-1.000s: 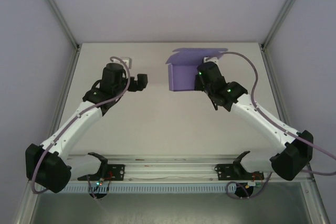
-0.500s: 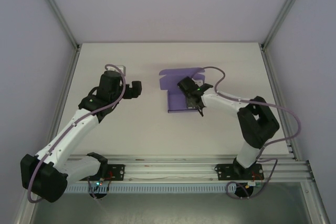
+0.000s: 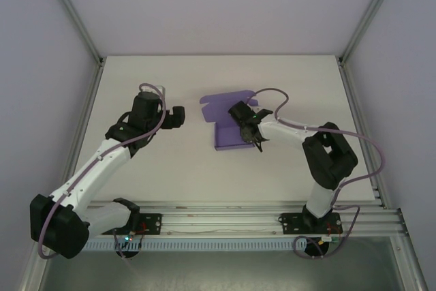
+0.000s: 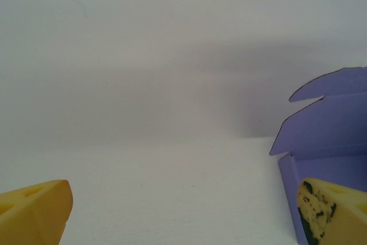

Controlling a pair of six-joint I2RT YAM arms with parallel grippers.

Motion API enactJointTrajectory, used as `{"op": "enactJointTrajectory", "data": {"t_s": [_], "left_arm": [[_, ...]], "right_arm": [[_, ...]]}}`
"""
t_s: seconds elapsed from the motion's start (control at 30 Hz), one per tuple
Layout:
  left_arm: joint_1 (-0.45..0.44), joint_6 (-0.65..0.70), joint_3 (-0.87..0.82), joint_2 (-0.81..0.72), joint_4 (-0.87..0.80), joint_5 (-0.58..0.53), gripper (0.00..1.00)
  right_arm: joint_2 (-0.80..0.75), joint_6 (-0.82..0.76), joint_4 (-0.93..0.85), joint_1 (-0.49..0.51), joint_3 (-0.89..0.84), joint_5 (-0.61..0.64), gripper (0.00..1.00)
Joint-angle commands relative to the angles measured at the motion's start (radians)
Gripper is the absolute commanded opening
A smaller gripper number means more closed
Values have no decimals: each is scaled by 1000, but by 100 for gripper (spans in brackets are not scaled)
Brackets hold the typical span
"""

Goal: Assemble paper box

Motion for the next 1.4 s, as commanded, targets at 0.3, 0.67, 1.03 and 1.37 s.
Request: {"op": "enactJointTrajectory", "data": {"t_s": [0.3, 0.67, 1.03, 1.37], "left_arm": [[0, 15, -12, 22, 40, 32, 100], [-1, 9, -2, 34, 31, 55, 100], [-1, 8, 0, 45, 31, 59, 100], [0, 9, 1, 67, 40, 71, 100]], "right_arm": [[-118, -33, 134, -21, -83, -163, 65], [-162, -39, 322, -82, -196, -368, 76], [-214, -42, 240, -108, -189, -276, 63], [-149, -44, 230, -108, -153, -340, 27]]}}
